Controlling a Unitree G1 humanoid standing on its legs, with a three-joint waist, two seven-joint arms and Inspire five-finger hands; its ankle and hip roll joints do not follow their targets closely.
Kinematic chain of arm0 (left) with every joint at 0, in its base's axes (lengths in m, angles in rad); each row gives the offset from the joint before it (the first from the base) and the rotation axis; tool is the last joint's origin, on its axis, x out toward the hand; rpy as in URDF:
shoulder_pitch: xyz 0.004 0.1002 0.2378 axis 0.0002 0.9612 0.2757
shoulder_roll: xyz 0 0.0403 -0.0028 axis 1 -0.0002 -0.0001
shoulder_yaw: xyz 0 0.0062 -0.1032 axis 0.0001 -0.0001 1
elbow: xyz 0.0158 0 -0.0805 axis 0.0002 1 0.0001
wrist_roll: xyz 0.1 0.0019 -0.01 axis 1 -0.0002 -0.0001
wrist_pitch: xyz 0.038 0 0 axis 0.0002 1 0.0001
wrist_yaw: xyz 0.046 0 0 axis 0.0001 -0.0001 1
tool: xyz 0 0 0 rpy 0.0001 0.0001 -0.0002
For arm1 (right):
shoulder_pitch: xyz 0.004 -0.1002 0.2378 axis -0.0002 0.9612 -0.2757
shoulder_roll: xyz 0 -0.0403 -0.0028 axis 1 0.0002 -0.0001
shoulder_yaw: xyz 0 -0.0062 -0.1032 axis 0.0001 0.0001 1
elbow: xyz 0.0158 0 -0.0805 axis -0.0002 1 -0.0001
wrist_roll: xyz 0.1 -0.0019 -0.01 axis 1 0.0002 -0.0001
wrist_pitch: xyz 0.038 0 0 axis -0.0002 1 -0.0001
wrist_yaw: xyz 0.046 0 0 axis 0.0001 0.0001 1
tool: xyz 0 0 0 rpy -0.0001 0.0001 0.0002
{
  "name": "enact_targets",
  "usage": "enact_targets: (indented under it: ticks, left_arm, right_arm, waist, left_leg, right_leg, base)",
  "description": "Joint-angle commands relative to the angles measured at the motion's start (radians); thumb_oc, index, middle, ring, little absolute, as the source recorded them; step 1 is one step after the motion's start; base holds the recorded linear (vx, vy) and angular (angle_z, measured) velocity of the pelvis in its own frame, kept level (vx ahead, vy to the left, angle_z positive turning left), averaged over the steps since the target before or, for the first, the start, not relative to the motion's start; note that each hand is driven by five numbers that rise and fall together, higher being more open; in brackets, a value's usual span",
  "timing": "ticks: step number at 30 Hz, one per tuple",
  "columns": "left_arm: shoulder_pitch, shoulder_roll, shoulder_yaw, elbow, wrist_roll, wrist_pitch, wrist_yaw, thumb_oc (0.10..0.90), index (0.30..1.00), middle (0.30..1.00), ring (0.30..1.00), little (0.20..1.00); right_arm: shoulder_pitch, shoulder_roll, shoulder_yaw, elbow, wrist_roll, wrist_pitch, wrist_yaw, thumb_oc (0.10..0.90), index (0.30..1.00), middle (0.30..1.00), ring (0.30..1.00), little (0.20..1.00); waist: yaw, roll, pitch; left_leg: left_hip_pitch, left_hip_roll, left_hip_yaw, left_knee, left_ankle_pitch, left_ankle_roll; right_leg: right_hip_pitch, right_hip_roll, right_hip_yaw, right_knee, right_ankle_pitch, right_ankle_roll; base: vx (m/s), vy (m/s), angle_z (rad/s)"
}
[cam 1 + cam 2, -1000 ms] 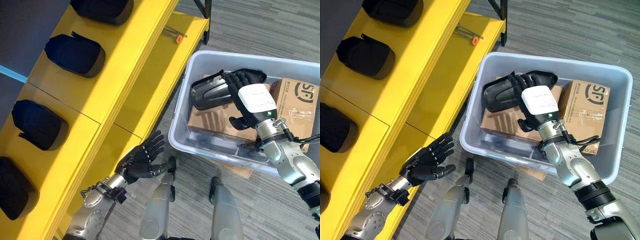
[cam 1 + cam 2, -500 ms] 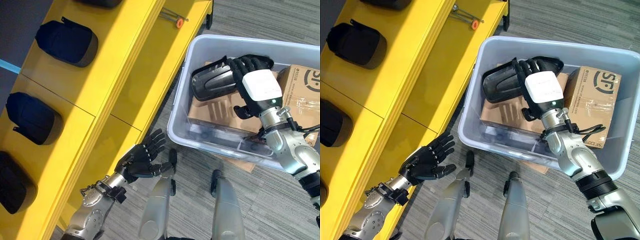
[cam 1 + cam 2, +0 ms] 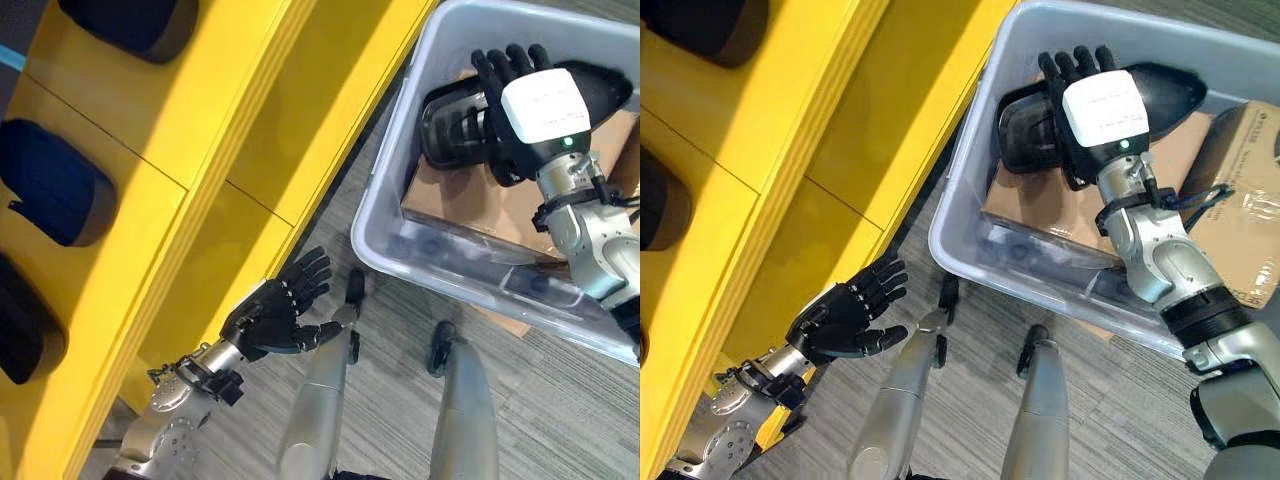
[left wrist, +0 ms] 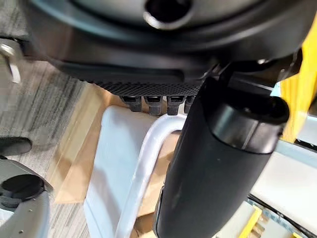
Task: Move parts from the plastic box to the shelf.
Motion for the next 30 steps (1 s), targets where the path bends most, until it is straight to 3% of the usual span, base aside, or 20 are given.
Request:
enact_targets:
  ticks: [1,2,4,6,7,8,12,13,15,17,19,22,24,26,27,30]
  left_arm:
    - [0.023,0.031,0.043,-0.101,-0.068,-0.1,0.0,0.9,1.0,1.0,1.0,1.0]
    - [0.014,0.033,0.053,-0.107,-0.067,-0.104,0.006,0.9,1.0,1.0,1.0,1.0]
    - [0.018,0.035,0.054,-0.116,-0.065,-0.101,0.008,0.9,1.0,1.0,1.0,1.0]
    - [0.026,0.037,0.064,-0.121,-0.063,-0.11,0.003,0.9,1.0,1.0,1.0,1.0]
    - [0.017,0.037,0.072,-0.121,-0.068,-0.116,0.002,0.9,1.0,1.0,1.0,1.0]
    - [0.022,0.037,0.067,-0.126,-0.075,-0.115,0.013,0.9,1.0,1.0,1.0,1.0]
    - [0.009,0.034,0.079,-0.133,-0.077,-0.133,0.039,0.9,1.0,1.0,1.0,1.0]
    - [0.018,0.03,0.069,-0.13,-0.07,-0.134,0.039,0.9,1.0,1.0,1.0,1.0]
    - [0.013,0.024,0.076,-0.134,-0.071,-0.131,0.037,0.9,1.0,1.0,1.0,1.0]
    - [0.026,0.02,0.067,-0.13,-0.077,-0.127,0.035,0.9,1.0,1.0,1.0,1.0]
    - [0.026,0.013,0.072,-0.129,-0.075,-0.137,0.03,0.9,1.0,1.0,1.0,1.0]
    - [0.045,0.002,0.068,-0.13,-0.091,-0.14,0.03,0.9,1.0,1.0,1.0,1.0]
    - [0.039,-0.003,0.077,-0.131,-0.088,-0.141,0.031,0.9,1.0,1.0,1.0,1.0]
    - [0.048,-0.006,0.071,-0.131,-0.087,-0.139,0.036,0.9,1.0,1.0,1.0,1.0]
    - [0.04,-0.009,0.079,-0.134,-0.092,-0.139,0.041,0.9,1.0,1.0,1.0,1.0]
    - [0.045,-0.013,0.072,-0.133,-0.095,-0.137,0.045,0.9,1.0,1.0,1.0,1.0]
  right_arm:
    - [-0.159,-0.06,0.007,0.003,0.019,0.031,-0.112,0.9,1.0,1.0,1.0,1.0]
    - [-0.17,-0.063,0.004,0.0,0.025,0.042,-0.125,0.9,1.0,1.0,1.0,1.0]
    - [-0.165,-0.059,0.005,0.007,0.033,0.056,-0.144,0.9,1.0,1.0,1.0,1.0]
    - [-0.161,-0.062,-0.001,0.004,0.029,0.067,-0.15,0.9,1.0,1.0,1.0,1.0]
    - [-0.169,-0.064,-0.006,-0.002,0.025,0.077,-0.169,0.9,1.0,1.0,1.0,1.0]
    - [-0.16,-0.063,0.0,-0.002,0.037,0.096,-0.195,0.9,1.0,1.0,1.0,1.0]
    - [-0.156,-0.056,-0.033,0.002,0.047,0.131,-0.258,0.9,1.0,1.0,1.0,1.0]
    - [-0.134,-0.051,-0.043,-0.002,0.039,0.142,-0.264,0.9,1.0,1.0,1.0,1.0]
    - [-0.132,-0.05,-0.062,-0.018,0.032,0.172,-0.289,0.9,1.0,1.0,1.0,1.0]
    - [-0.104,-0.048,-0.073,-0.029,0.038,0.197,-0.307,0.9,1.0,1.0,1.0,1.0]
    - [-0.074,-0.047,-0.117,-0.063,0.013,0.219,-0.346,0.9,1.0,1.0,1.0,1.0]
    - [-0.016,-0.044,-0.166,-0.11,0.002,0.251,-0.365,0.9,1.0,1.0,1.0,1.0]
    - [0.005,-0.046,-0.204,-0.13,-0.002,0.252,-0.367,0.9,1.0,1.0,1.0,1.0]
    - [0.034,-0.044,-0.218,-0.141,-0.002,0.251,-0.366,0.9,1.0,1.0,1.0,1.0]
    - [0.039,-0.042,-0.232,-0.153,0.002,0.257,-0.364,0.9,1.0,1.0,1.0,1.0]
    - [0.097,-0.026,-0.256,-0.179,0.008,0.274,-0.343,0.9,1.0,1.0,1.0,1.0]
  waist:
    - [0.008,0.051,0.005]
    - [0.014,0.057,0.005]
    - [0.014,0.05,0.005]
    - [0.017,0.054,0.005]
    - [0.021,0.06,0.005]
    - [0.017,0.054,0.005]
    - [0.019,0.064,0.005]
    - [0.012,0.06,0.005]
    - [0.012,0.067,0.005]
    - [0.003,0.064,0.005]
    - [-0.003,0.07,0.005]
    - [-0.024,0.067,0.005]
    - [-0.028,0.07,0.005]
    - [-0.036,0.064,0.005]
    - [-0.037,0.067,0.005]
    - [-0.055,0.063,0.005]
  left_leg:
    - [0.001,-0.061,0.009,0.034,-0.153,0.058]
    - [-0.036,-0.056,0.006,0.033,-0.129,0.066]
    - [-0.055,-0.069,0.005,0.07,-0.162,0.065]
    - [-0.084,-0.074,0.005,0.089,-0.167,0.067]
    - [-0.116,-0.066,0.005,0.084,-0.143,0.074]
    - [-0.109,-0.074,0.005,0.101,-0.171,0.072]
    - [-0.194,-0.075,0.007,0.129,-0.155,0.081]
    - [-0.182,-0.082,0.01,0.145,-0.182,0.075]
    - [-0.213,-0.072,0.013,0.134,-0.155,0.08]
    - [-0.189,-0.076,0.015,0.139,-0.179,0.075]
    - [-0.21,-0.068,0.021,0.123,-0.152,0.081]
    - [-0.179,-0.071,0.033,0.129,-0.179,0.075]
    - [-0.196,-0.063,0.041,0.116,-0.154,0.082]
    - [-0.169,-0.068,0.042,0.122,-0.177,0.075]
    - [-0.189,-0.06,0.045,0.109,-0.151,0.079]
    - [-0.162,-0.061,0.053,0.113,-0.172,0.069]
  right_leg:
    - [0.082,0.014,0.011,0.017,-0.036,-0.053]
    - [0.04,0.019,0.002,0.027,-0.015,-0.058]
    - [0.026,0.02,0.019,0.055,-0.038,-0.054]
    - [-0.007,0.027,0.024,0.079,-0.041,-0.056]
    - [-0.042,0.031,0.014,0.081,-0.021,-0.062]
    - [-0.03,0.031,0.029,0.091,-0.042,-0.057]
    - [-0.119,0.046,0.03,0.138,-0.032,-0.069]
    - [-0.104,0.046,0.045,0.146,-0.053,-0.066]
    - [-0.144,0.052,0.036,0.149,-0.035,-0.074]
    - [-0.12,0.053,0.052,0.148,-0.055,-0.071]
    - [-0.148,0.058,0.045,0.138,-0.034,-0.08]
    - [-0.113,0.057,0.064,0.125,-0.053,-0.078]
    - [-0.134,0.057,0.057,0.117,-0.033,-0.082]
    - [-0.102,0.057,0.071,0.112,-0.049,-0.079]
    - [-0.128,0.059,0.063,0.108,-0.03,-0.082]
    - [-0.1,0.059,0.082,0.097,-0.047,-0.079]
  base:
    - [0.02,-0.03,0.06]
    - [0.0,-0.027,0.08]
    - [0.03,-0.037,0.04]
    - [0.01,-0.013,0.02]
    - [0.0,-0.007,0.05]
    - [0.0,0.0,0.0]
    - [-0.04,-0.01,-0.02]
    - [0.03,-0.015,-0.08]
    - [-0.05,0.013,-0.05]
    - [-0.01,0.012,-0.02]
    - [-0.03,0.039,-0.03]
    - [0.0,0.05,-0.04]
    - [-0.05,0.052,-0.05]
    - [-0.02,0.039,-0.09]
    - [-0.02,0.047,-0.13]
    - [-0.03,0.051,-0.11]
